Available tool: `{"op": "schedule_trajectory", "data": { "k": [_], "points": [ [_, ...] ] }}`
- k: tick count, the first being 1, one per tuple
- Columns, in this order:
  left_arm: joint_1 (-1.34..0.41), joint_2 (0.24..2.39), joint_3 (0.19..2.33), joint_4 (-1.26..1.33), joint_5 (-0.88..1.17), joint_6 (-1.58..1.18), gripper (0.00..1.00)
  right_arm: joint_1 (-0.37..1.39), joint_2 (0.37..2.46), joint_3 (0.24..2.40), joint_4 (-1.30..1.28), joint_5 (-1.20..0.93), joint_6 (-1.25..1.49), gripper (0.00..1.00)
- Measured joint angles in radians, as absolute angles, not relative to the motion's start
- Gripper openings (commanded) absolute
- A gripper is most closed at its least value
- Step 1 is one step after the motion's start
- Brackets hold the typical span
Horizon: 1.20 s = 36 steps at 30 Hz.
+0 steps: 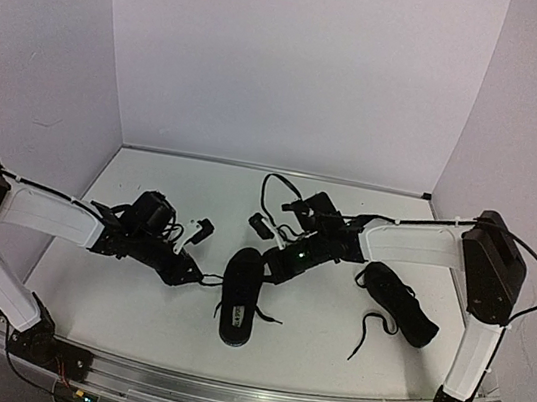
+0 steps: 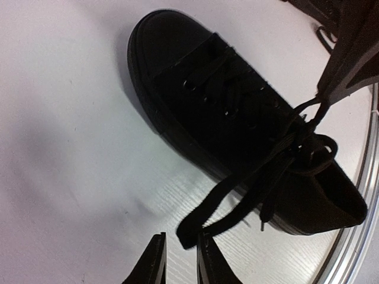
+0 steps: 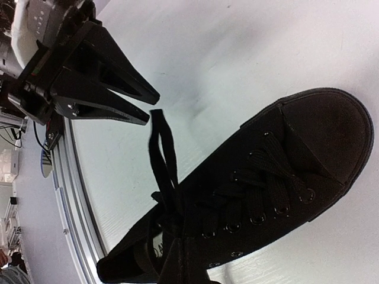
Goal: Tie the shoes
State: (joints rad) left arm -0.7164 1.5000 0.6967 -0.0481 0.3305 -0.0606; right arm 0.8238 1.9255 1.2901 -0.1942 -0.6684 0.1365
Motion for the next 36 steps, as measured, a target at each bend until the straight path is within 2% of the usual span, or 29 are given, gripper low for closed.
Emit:
{"op": "schedule_trajectory", "data": {
  "k": [4, 7, 12, 17, 26, 36],
  "points": [
    [-0.722, 1.418, 0.673, 0.018, 0.341, -0.036, 0.37, 0.824, 1.925, 1.296, -0.191, -0.691, 0.138, 0.0],
    [-0.738, 1.341, 0.642, 0.068, 0.34, 0.003, 0.39, 0.824, 1.926, 1.296, -0.19, -0.701, 0.141, 0.0],
    [-0.821, 1.275, 0.596, 0.148, 0.338, 0.134, 0.35, 0.825, 1.927, 1.296, -0.186, -0.706, 0.147, 0.0],
    [-0.919, 1.316, 0.595, 0.184, 0.331, 0.312, 0.31, 0.825, 1.929, 1.296, -0.181, -0.709, 0.156, 0.0],
    [-0.938, 1.486, 0.665, 0.181, 0.311, 0.518, 0.26, 0.825, 1.93, 1.296, -0.175, -0.709, 0.167, 0.0],
    [-0.944, 1.537, 0.7, 0.181, 0.297, 0.615, 0.23, 0.825, 1.932, 1.296, -0.172, -0.714, 0.174, 0.0]
  ]
}}
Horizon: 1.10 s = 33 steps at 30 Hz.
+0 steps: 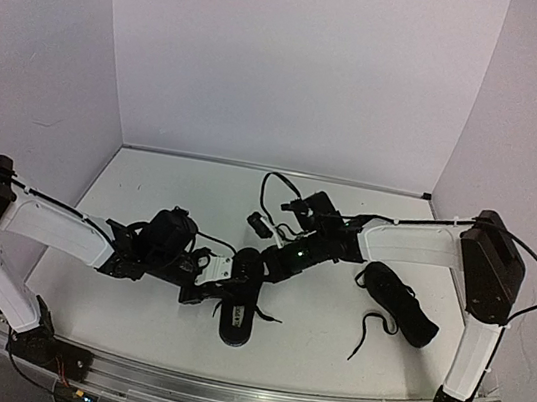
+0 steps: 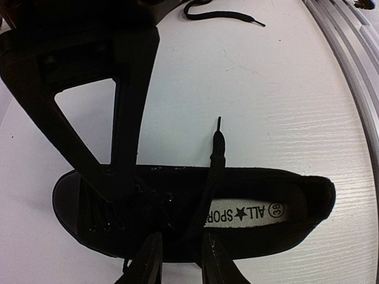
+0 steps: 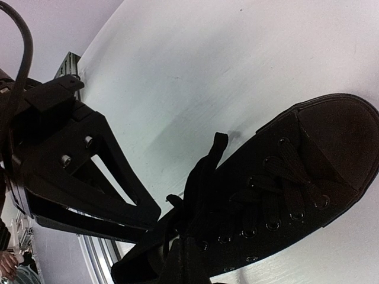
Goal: Tie the shoes
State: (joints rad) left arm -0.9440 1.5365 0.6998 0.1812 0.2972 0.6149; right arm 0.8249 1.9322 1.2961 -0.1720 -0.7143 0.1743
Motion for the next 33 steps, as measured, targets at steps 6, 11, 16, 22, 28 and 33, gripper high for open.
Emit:
{"op": "schedule_trajectory", "data": {
  "k": [6, 11, 16, 22, 28, 33],
  "points": [
    [-0.949, 1.555, 0.705, 0.182, 0.295, 0.643, 0.2, 0.825, 1.937, 1.296, -0.169, -0.72, 0.177, 0.0],
    [-0.965, 1.57, 0.707, 0.181, 0.294, 0.664, 0.18, 0.825, 1.944, 1.296, -0.166, -0.723, 0.178, 0.0],
    [-0.976, 1.585, 0.714, 0.169, 0.285, 0.682, 0.19, 0.825, 1.946, 1.296, -0.165, -0.724, 0.178, 0.0],
    [-0.978, 1.602, 0.72, 0.163, 0.258, 0.69, 0.23, 0.825, 1.946, 1.296, -0.165, -0.724, 0.178, 0.0],
    [-0.981, 1.604, 0.72, 0.166, 0.248, 0.692, 0.22, 0.825, 1.947, 1.296, -0.165, -0.725, 0.178, 0.0],
    [-0.983, 1.586, 0.72, 0.166, 0.232, 0.693, 0.22, 0.825, 1.947, 1.296, -0.165, -0.727, 0.178, 0.0]
  ]
}}
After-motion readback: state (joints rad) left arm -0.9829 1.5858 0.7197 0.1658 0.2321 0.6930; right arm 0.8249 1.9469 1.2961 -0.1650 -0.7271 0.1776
